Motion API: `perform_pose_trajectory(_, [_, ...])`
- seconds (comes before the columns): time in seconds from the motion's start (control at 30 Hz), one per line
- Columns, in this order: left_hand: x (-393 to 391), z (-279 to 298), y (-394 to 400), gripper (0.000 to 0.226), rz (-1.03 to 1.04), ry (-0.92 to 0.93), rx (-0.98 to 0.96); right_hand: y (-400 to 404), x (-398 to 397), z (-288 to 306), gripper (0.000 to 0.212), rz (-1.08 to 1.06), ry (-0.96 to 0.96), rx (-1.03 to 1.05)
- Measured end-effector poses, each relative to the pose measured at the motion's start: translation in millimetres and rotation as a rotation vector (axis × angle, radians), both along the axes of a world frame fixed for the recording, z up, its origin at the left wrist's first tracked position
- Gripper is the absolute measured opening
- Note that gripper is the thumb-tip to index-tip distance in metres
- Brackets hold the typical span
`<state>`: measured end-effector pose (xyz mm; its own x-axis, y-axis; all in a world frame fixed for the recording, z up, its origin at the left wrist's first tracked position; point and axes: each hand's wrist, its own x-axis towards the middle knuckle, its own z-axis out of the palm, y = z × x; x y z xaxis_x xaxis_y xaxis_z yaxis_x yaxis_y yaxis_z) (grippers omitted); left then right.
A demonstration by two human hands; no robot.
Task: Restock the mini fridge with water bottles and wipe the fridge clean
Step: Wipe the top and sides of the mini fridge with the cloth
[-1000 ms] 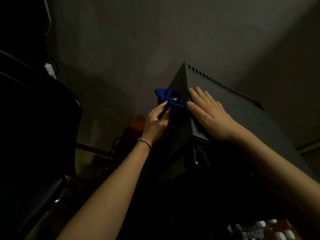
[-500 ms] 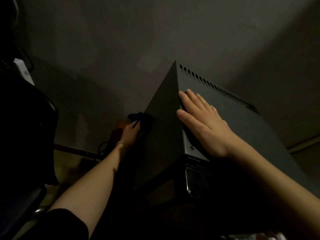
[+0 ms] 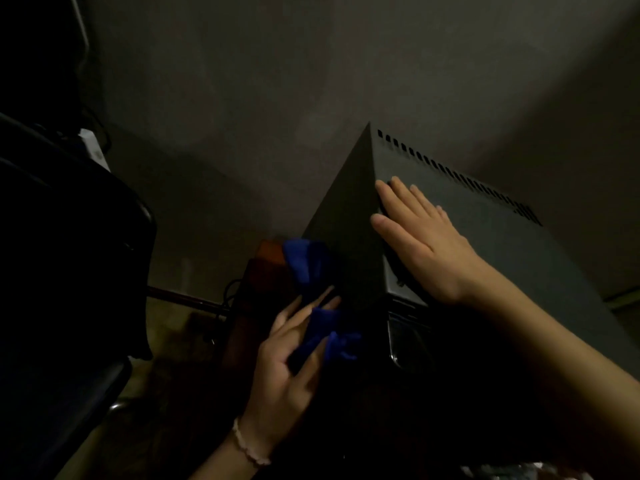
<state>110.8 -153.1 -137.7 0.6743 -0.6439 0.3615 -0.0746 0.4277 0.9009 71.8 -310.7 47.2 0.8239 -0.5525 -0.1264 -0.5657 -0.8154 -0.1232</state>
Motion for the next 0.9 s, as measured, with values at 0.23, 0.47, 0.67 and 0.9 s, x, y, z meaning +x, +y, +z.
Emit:
perform_pose_trajectory(0.23, [47.3, 42.5, -67.1, 0.034, -0.026, -0.063, -0.169, -0.6, 0.1, -1.9, 0.076, -0.005, -0.037, 0.004])
perform_pose_trajectory(0.47, [123.1, 4.3, -160.1, 0.033, -0.125, 0.145, 0.035, -4.2, -0.4, -2.5, 0.072, 0.004, -0.029, 0.018])
perform_pose_trajectory(0.67, [137.6, -50.5, -179.4, 0.027, -0.068, 0.36, 0.345, -5.3, -0.7, -0.5, 0.07, -0.003, -0.033, 0.04])
perform_pose_trajectory(0.9, [102.6, -116.8, -129.7, 0.022, -0.049, 0.411, 0.403, -4.5, 1.9, 0.4, 0.072, -0.007, -0.028, 0.035])
